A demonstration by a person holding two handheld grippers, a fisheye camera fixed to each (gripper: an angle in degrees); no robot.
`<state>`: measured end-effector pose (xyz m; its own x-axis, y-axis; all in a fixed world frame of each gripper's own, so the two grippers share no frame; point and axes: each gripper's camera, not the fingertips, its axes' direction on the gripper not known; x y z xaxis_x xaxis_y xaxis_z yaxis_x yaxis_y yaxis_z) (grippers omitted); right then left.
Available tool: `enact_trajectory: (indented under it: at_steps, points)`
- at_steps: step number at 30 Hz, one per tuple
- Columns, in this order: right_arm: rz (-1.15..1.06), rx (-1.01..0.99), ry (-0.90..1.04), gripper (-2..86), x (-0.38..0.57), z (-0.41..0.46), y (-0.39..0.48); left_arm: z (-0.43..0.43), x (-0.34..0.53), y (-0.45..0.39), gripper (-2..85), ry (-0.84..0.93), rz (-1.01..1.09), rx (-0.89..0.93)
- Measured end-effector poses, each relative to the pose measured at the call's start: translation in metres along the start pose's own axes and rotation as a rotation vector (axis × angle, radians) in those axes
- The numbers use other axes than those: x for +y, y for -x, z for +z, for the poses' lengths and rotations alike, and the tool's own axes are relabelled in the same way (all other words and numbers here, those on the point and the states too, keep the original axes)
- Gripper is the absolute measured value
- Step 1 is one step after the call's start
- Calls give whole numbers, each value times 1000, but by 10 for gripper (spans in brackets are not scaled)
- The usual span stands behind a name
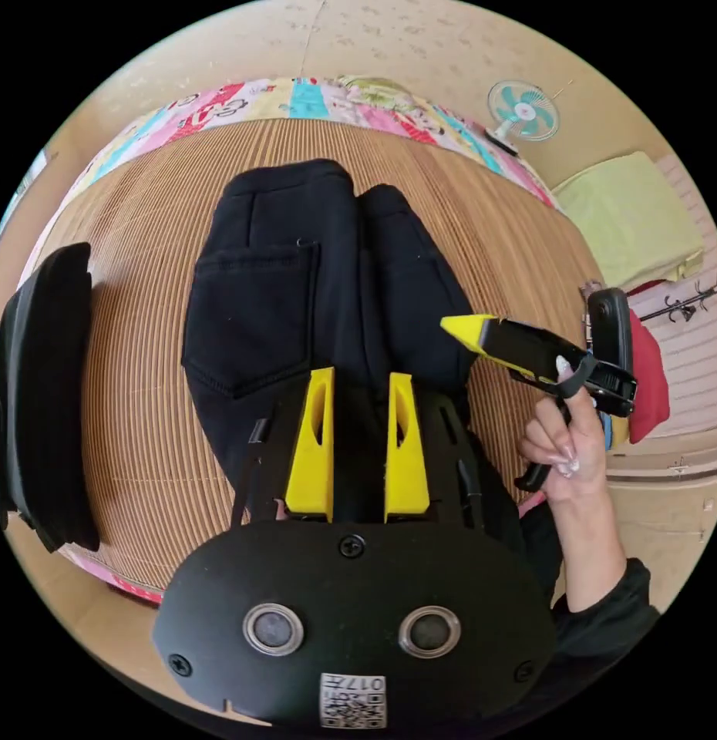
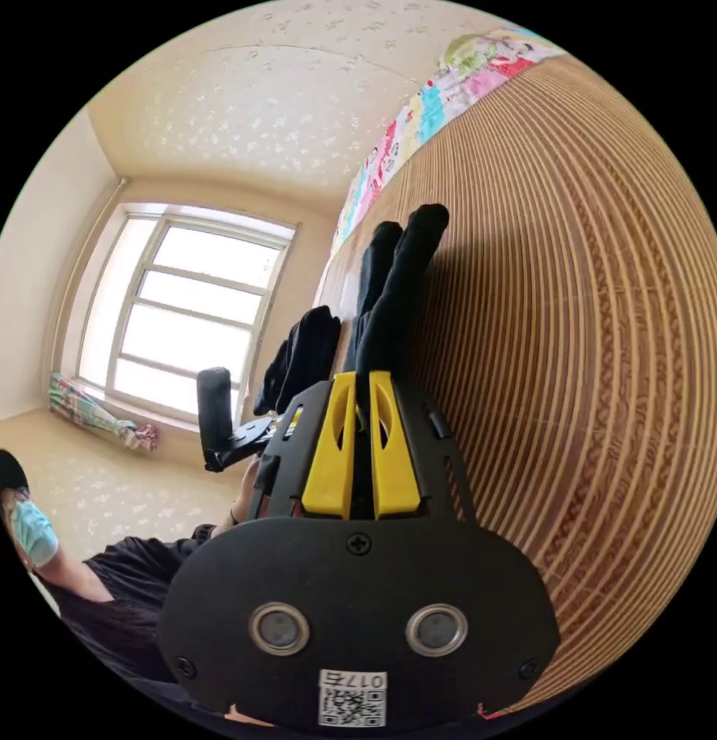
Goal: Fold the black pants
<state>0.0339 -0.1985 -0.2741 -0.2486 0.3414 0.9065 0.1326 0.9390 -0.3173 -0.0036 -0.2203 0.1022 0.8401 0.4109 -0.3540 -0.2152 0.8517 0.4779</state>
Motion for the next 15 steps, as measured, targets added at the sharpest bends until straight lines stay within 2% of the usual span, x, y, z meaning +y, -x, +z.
enact_trajectory:
  at_steps: [1,3,5,7,8,10,12,14,15]
  points:
    - [-76,-10,-49,35,12,-30,20,-41,21,12,58,-125,-38,159]
    - [-165,-46,-162,32,25,-85,49,-101,50,35,50,-285,-99,347]
    - [-276,3,-246,29,19,-152,95,-147,56,49,47,-361,-109,392]
    - [-368,60,-282,29,-1,-196,134,-198,27,49,46,-417,-20,496]
    - [-425,21,-321,29,-17,-228,157,-210,16,49,46,-433,-8,514]
    - [-397,-1,-398,32,-48,-275,178,-256,-40,47,48,-518,38,473]
    - [-326,148,-484,38,-85,-318,189,-274,-89,54,57,-556,-8,380]
    - [-173,409,-541,55,-140,-349,170,-277,-136,78,68,-566,-112,332]
    - [-117,446,-533,63,-151,-354,159,-273,-158,96,79,-549,-157,262]
